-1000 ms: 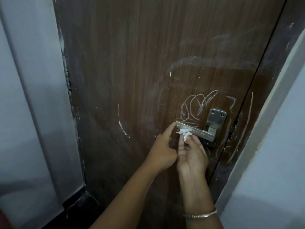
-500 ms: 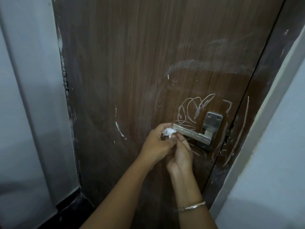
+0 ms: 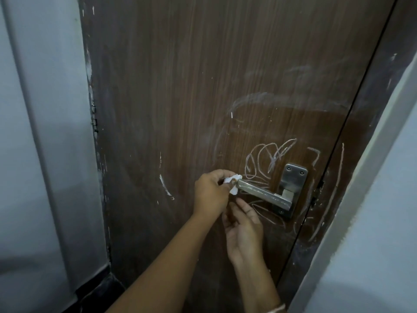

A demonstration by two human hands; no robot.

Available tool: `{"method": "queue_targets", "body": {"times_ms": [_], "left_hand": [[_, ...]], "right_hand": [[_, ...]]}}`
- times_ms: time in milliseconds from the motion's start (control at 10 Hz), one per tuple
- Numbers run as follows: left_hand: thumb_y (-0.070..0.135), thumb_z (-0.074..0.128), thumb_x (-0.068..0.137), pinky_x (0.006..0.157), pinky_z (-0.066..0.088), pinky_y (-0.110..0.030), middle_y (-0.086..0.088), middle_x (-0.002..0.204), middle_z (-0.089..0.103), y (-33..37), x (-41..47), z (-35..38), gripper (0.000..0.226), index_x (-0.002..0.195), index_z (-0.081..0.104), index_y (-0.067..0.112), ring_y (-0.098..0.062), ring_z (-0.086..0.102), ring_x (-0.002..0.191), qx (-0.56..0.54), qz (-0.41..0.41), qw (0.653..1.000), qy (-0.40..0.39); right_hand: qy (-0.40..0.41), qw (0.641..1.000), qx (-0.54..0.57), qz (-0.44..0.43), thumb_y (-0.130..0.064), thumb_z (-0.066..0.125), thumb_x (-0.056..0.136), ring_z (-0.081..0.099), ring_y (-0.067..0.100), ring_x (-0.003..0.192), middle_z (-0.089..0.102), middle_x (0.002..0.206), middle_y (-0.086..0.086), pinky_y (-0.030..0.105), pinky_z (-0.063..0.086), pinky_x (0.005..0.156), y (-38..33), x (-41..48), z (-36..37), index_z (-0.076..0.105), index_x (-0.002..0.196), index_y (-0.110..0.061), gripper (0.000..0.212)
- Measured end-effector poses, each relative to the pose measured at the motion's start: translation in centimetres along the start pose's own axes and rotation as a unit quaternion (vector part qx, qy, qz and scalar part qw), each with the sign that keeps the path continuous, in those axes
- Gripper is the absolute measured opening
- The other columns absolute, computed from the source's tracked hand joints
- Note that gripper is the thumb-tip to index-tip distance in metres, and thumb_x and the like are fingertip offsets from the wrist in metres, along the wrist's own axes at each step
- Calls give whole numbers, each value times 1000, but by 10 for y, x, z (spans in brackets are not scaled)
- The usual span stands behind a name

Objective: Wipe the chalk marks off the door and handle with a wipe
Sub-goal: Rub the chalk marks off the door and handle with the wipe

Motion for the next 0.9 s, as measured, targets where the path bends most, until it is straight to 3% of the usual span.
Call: {"method": "queue_targets", "body": {"times_ms": [100, 200, 400, 800, 900], "left_hand": [[11, 62, 85, 71, 53, -20, 7, 80, 72, 1, 2, 1, 15, 85, 72, 22, -2, 66, 78, 16, 8, 999, -29], [10, 61, 85, 72, 53, -20, 7, 81, 72, -6, -4, 1, 15, 85, 72, 20, -3, 66, 78, 19, 9, 999, -35], [6, 60, 84, 68, 48, -10, 9, 81, 71, 2, -1, 2, 18, 88, 73, 19, 2, 64, 77, 19, 46, 999, -10], [11, 59, 86, 66, 51, -22, 4, 82, 70, -1, -11, 1, 14, 87, 70, 19, -9, 65, 78, 10, -20, 999, -27], [8, 58, 86, 69, 55, -31, 2, 78, 71, 2, -15, -4, 16, 84, 71, 18, -12, 67, 76, 3, -17, 999, -37]], "right_hand": [[2, 1000, 11, -8, 5, 49, 90, 60, 21, 90, 60, 115, 19, 29, 50, 73, 4, -1, -5, 55, 117, -8, 31], [1, 999, 27, -19, 5, 50, 89, 60, 23, 98, 60, 115, 19, 31, 49, 75, 6, -1, -6, 56, 112, -14, 30], [-6, 1000, 11, -21, 7, 49, 88, 59, 25, 97, 59, 115, 23, 32, 49, 75, 7, 1, -8, 56, 109, -12, 29], [-61, 997, -18, -45, 5, 47, 90, 64, 28, 98, 68, 104, 19, 41, 48, 89, -1, -3, 5, 63, 109, -2, 25], [-102, 994, 1, -43, -1, 50, 90, 65, 25, 102, 70, 107, 14, 36, 51, 87, -6, -6, 11, 62, 115, -5, 28]]}}
Point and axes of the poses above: each hand's wrist, its own x-axis towards the middle knuckle, its own z-axis out of the palm, y = z × x, the point moved 4 cm from there along x, towards the middle knuckle
